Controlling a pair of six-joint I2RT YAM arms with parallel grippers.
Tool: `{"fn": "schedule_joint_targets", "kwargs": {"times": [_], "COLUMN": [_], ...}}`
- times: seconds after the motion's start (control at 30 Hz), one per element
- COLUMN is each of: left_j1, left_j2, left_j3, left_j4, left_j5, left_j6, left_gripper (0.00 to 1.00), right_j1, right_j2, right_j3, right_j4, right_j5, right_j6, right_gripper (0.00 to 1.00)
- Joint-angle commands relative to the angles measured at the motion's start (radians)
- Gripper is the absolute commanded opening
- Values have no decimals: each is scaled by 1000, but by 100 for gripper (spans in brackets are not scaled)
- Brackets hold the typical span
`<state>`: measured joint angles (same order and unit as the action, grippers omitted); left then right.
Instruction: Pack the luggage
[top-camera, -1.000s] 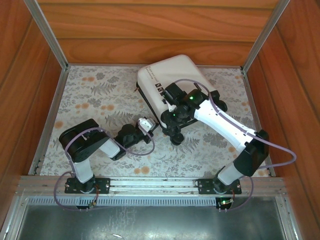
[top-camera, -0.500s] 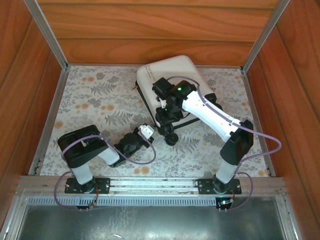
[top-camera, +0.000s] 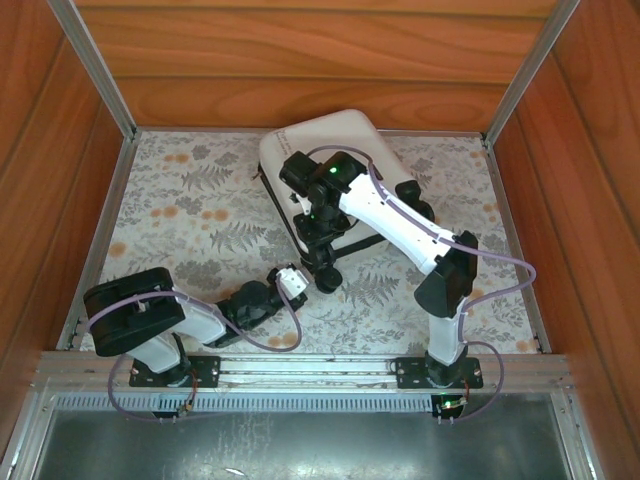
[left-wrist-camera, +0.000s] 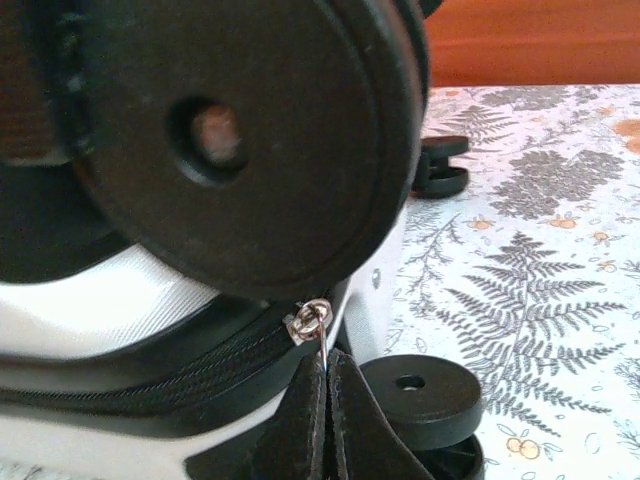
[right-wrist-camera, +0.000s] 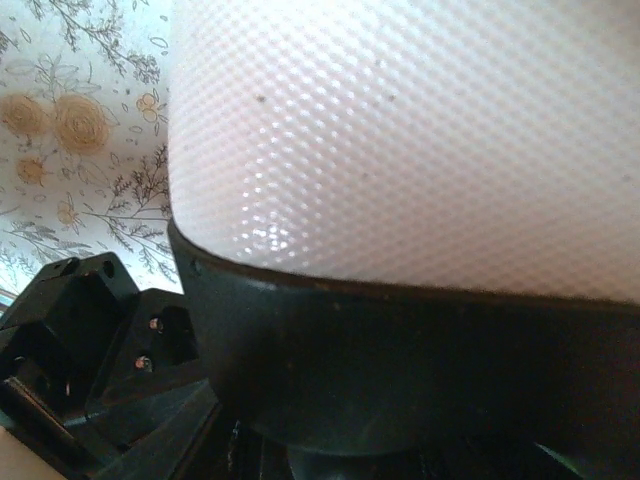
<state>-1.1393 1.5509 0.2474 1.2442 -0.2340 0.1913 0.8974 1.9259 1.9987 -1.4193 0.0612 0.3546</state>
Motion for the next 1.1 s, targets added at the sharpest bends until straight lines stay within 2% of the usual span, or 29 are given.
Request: {"fn": "schedule_joint_targets", "kwargs": {"times": [0.0, 0.1, 0.17, 0.23, 0.43, 0.6, 0.63, 0.67, 0.7, 0.73, 0.77, 0.93, 1.07], "left_j1": [-58, -63, -108, -147, -208, -229, -230, -230, -230, -230, -229, -228, -225], "left_j2": [30, 70, 91, 118, 218, 308, 326, 338, 352, 362, 369, 391, 408], "left_j3": [51, 84, 101, 122, 197, 253, 261, 265, 265, 264, 261, 250, 255], "left_j4": [-28, -15, -3, 3, 36, 83, 90, 96, 106, 119, 128, 150, 159], "left_j5": [189, 136, 81, -11, -168, -284, -310, -332, -353, -375, -392, -407, -393], "left_j6": [11, -24, -13, 14, 16, 0, -6, -12, -13, -14, -16, -25, -34], "left_gripper": [0, 0, 0, 0, 0, 0, 0, 0, 0, 0, 0, 0, 0], "right_j1": [6, 7, 10, 19, 60, 93, 96, 97, 97, 98, 98, 98, 97], "right_j2": [19, 44, 64, 75, 74, 113, 131, 150, 170, 182, 185, 83, -115], "right_j3": [72, 75, 87, 86, 17, 42, 68, 103, 149, 187, 209, 193, 26], "right_j4": [288, 405, 461, 519, 720, 788, 774, 749, 709, 660, 619, 385, 274], "right_j5": [-38, -121, -142, -129, -81, -67, -89, -113, -134, -139, -131, 35, 238], "right_j6": [-69, 14, 64, 111, 225, 248, 246, 237, 218, 193, 166, 33, 27], "right_gripper": [0, 0, 0, 0, 0, 1, 7, 17, 35, 47, 53, 68, 75]}}
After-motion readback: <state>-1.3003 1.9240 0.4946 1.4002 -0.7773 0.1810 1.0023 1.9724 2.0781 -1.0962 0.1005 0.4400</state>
